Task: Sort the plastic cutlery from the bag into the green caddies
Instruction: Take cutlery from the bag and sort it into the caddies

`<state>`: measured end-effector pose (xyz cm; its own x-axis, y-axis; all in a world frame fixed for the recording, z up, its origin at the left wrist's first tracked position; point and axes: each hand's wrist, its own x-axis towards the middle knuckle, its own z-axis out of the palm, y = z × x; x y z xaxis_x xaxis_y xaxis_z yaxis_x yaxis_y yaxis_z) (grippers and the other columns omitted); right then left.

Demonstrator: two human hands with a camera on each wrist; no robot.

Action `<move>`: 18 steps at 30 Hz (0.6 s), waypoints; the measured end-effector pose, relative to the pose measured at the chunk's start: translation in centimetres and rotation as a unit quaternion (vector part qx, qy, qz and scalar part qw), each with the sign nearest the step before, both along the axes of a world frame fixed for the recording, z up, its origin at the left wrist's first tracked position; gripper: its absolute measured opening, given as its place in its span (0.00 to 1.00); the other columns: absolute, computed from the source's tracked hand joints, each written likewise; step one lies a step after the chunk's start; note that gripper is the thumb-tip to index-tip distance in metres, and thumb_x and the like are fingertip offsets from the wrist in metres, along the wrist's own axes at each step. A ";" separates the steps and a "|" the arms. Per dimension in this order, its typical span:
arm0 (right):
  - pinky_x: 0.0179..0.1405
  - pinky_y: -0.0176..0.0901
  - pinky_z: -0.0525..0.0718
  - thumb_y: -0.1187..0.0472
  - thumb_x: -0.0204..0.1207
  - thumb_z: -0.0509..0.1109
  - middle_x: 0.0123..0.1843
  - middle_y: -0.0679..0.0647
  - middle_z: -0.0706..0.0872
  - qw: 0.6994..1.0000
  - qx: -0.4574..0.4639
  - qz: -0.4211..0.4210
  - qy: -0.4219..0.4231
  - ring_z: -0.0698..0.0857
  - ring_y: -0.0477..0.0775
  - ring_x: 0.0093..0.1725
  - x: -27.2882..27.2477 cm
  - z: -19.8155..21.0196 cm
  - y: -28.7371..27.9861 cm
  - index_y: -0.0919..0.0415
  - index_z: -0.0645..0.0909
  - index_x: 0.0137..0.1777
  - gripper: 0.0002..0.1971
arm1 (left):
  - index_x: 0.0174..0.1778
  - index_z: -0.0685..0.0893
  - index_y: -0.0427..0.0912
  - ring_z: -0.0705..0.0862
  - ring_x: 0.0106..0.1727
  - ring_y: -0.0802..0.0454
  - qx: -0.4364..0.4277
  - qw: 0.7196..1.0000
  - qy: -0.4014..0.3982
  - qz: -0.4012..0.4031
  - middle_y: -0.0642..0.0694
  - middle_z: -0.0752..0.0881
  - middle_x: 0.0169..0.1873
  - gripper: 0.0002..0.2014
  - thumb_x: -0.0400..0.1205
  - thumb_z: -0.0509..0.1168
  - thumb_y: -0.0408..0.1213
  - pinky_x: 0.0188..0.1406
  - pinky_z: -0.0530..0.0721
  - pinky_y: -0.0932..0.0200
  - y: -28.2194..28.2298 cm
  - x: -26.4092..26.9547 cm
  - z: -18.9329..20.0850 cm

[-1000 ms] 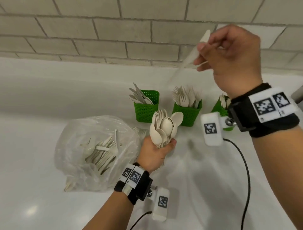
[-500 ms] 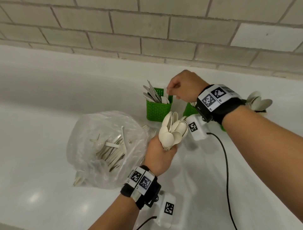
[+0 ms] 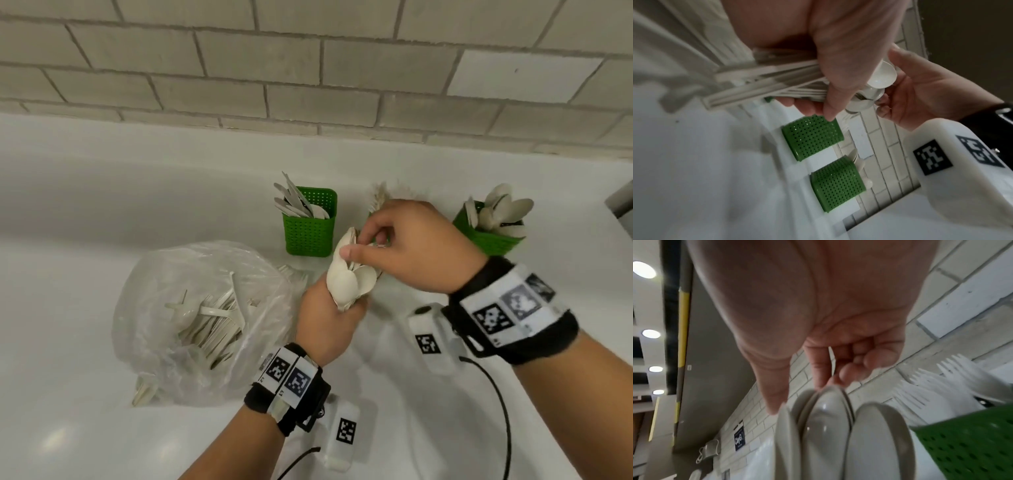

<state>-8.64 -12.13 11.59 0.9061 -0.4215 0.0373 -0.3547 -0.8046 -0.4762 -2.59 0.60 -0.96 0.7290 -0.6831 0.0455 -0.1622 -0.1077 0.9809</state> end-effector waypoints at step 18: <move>0.32 0.52 0.90 0.69 0.84 0.63 0.41 0.61 0.90 0.795 0.359 -0.177 -0.455 0.91 0.69 0.40 -6.1 2.8 -3.6 0.60 0.68 0.46 0.07 | 0.52 0.87 0.47 0.87 0.47 0.66 -0.050 0.993 0.075 -0.076 0.57 0.90 0.43 0.11 0.76 0.76 0.32 0.44 0.81 0.72 -1.4 -2.9 0.8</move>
